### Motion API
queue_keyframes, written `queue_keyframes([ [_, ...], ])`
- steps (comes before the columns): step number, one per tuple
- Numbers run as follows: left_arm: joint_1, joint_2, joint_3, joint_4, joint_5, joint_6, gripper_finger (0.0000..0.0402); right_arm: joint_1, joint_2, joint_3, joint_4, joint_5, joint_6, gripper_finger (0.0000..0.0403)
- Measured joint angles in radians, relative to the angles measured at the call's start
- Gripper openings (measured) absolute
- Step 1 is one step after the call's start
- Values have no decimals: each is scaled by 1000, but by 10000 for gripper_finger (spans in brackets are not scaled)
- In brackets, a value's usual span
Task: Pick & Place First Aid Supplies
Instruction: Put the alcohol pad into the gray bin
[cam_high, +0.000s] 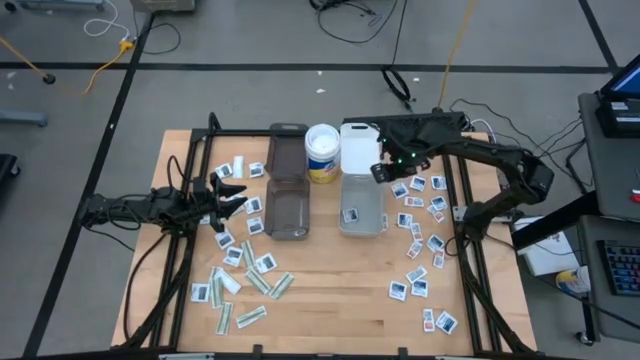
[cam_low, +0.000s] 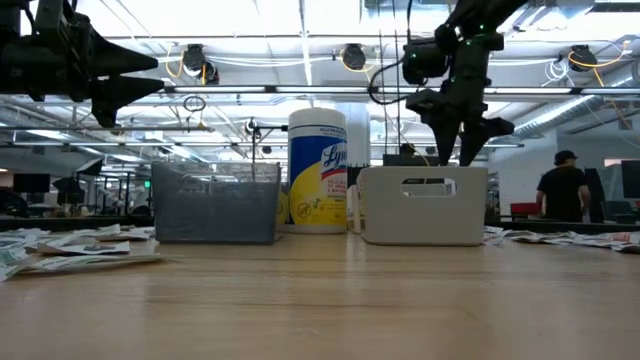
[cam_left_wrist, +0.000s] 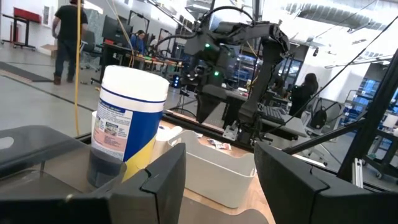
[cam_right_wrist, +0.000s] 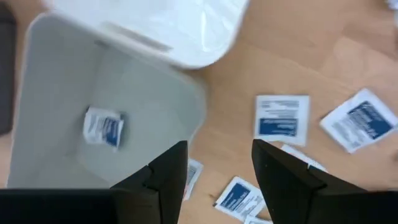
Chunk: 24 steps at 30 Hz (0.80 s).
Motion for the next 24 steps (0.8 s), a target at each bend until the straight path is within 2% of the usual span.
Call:
queue_keyframes([
  [9,0,0,0,0,0,0,196,-141,-29,-1,-87,50,16,173],
  [24,0,0,0,0,0,0,196,-320,-168,-176,-89,47,146,173],
])
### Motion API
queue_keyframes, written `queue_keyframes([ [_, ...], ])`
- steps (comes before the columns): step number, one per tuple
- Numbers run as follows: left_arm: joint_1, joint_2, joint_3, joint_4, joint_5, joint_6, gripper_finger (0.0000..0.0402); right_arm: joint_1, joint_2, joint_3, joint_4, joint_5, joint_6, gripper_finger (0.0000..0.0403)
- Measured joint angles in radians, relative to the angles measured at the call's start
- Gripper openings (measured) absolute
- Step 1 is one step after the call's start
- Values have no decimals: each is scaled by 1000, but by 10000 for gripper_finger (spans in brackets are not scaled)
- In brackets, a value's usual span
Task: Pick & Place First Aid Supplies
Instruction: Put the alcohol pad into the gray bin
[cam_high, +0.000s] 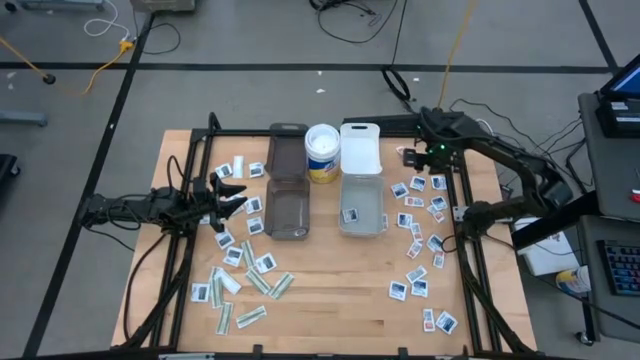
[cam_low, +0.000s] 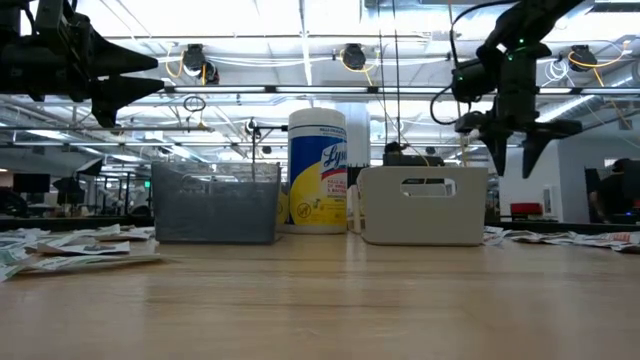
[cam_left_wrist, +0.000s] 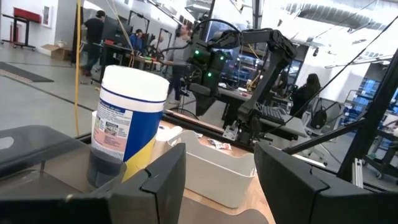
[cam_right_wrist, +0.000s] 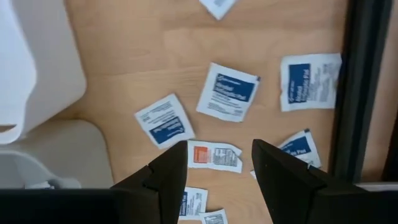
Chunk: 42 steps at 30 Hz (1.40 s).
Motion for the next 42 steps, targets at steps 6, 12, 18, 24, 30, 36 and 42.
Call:
queue_keyframes([
  [6,0,0,0,0,0,0,196,-42,-5,-12,7,1,3,173],
  [12,0,0,0,0,0,0,196,-48,39,-53,69,37,27,173],
  [18,0,0,0,0,0,0,196,-48,94,-122,151,53,59,173],
  [24,0,0,0,0,0,0,196,-41,157,-172,230,54,92,173],
  [30,0,0,0,0,0,0,196,-40,202,-216,307,50,114,173],
  [36,0,0,0,0,0,0,196,-41,203,-239,331,51,134,146],
  [42,0,0,0,0,0,0,196,-41,204,-240,343,51,134,85],
])
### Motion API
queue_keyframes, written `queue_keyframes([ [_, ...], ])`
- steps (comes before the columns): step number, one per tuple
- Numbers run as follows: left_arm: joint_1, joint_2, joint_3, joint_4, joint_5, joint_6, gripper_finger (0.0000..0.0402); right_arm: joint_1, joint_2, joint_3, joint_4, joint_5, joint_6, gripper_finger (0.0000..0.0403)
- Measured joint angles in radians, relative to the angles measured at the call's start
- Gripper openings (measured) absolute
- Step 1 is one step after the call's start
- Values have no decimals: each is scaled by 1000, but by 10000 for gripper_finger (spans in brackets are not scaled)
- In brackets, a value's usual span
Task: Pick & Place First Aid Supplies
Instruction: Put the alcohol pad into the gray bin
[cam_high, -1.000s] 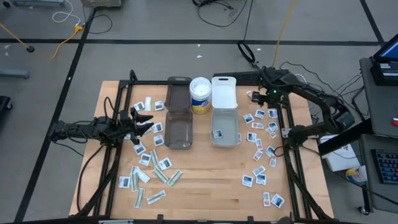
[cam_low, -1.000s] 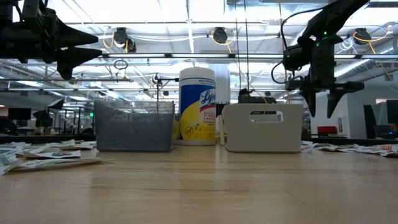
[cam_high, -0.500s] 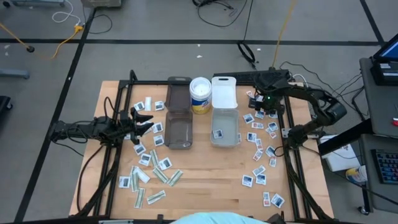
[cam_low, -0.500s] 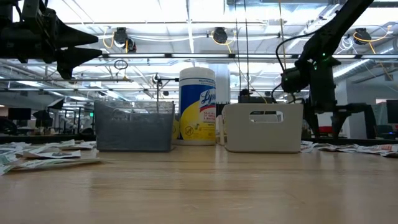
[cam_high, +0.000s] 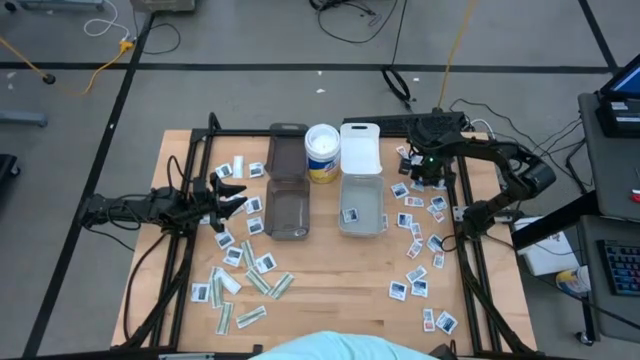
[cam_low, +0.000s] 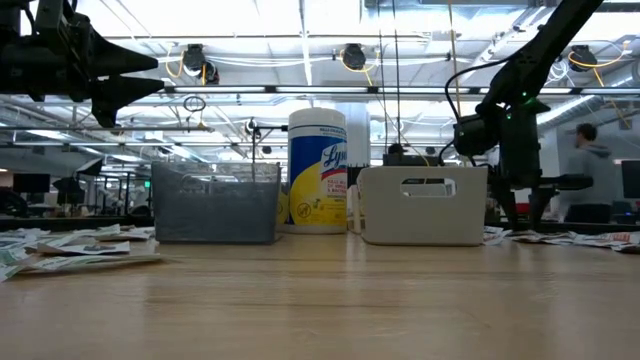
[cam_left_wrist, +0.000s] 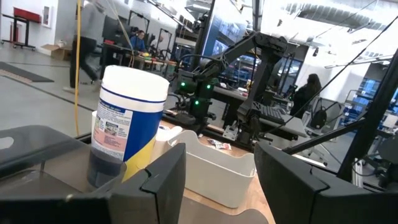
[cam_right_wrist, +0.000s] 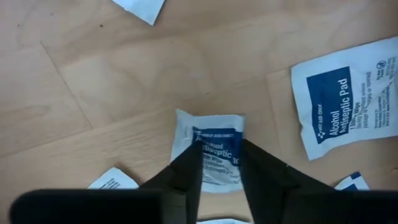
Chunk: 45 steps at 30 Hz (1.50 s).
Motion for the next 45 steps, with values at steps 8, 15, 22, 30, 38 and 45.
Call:
queue_keyframes([
  [8,0,0,0,0,0,0,196,0,0,0,3,-1,-2,27],
  [15,0,0,0,0,0,0,196,0,-46,25,-61,2,-18,12],
  [22,0,0,0,0,0,0,196,33,-73,154,-249,-13,-85,10],
  [30,0,0,0,0,0,0,196,47,-98,320,-462,-29,-146,10],
  [38,0,0,0,0,0,0,196,55,-125,372,-546,-31,-186,10],
  [45,0,0,0,0,0,0,196,233,-89,422,-547,-80,-157,2],
])
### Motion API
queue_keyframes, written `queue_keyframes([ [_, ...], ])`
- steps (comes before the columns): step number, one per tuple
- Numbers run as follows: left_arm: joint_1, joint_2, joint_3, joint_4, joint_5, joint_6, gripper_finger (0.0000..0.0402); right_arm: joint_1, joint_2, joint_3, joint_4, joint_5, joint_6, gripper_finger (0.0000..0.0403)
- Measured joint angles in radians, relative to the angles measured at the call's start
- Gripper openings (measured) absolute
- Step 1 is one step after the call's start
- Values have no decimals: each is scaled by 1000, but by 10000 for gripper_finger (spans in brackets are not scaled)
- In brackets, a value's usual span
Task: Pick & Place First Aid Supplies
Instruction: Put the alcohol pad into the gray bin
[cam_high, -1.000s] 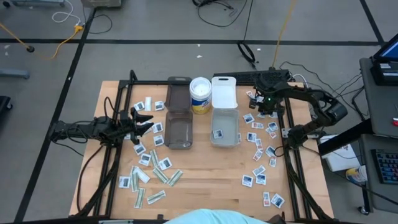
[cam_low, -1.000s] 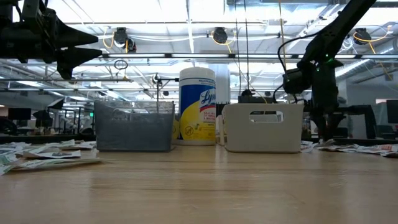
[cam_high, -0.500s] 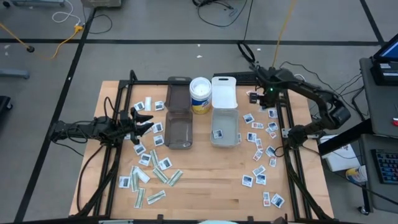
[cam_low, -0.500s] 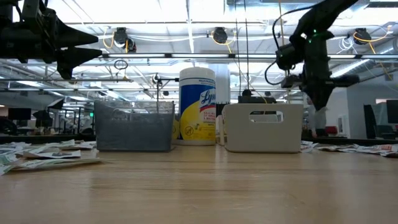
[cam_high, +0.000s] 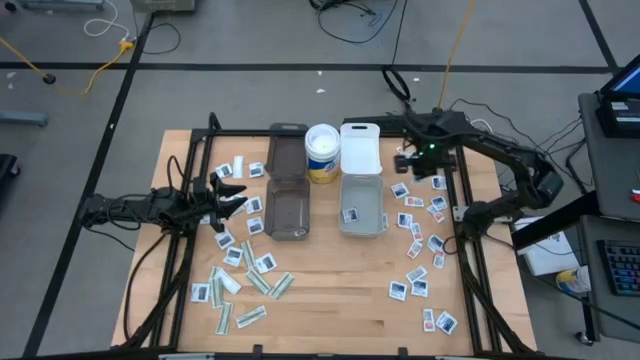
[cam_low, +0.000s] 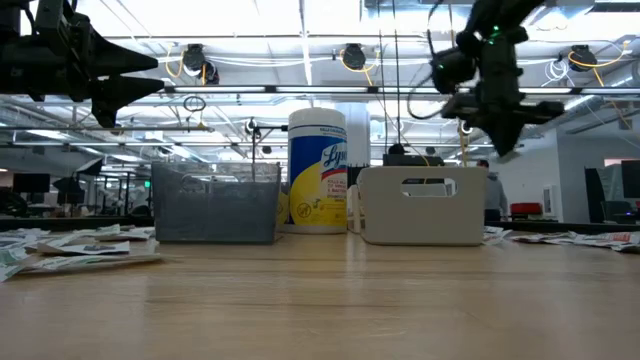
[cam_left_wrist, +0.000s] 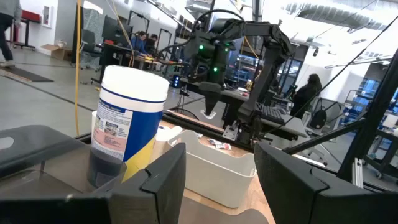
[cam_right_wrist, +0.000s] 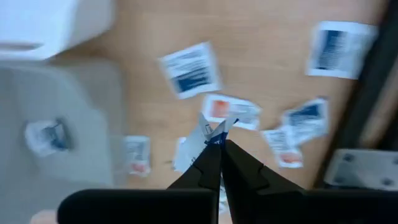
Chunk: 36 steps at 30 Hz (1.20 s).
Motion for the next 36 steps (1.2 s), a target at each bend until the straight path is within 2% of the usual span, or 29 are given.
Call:
queue_keyframes([
  [6,0,0,0,0,0,0,196,158,84,91,-4,2,14,2],
  [13,0,0,0,0,0,0,196,288,189,227,4,6,10,1],
  [24,0,0,0,0,0,0,196,396,346,454,11,6,-30,1],
  [29,0,0,0,0,0,0,196,412,358,441,38,32,-34,1],
  [36,0,0,0,0,0,0,196,455,358,316,150,59,-29,0],
])
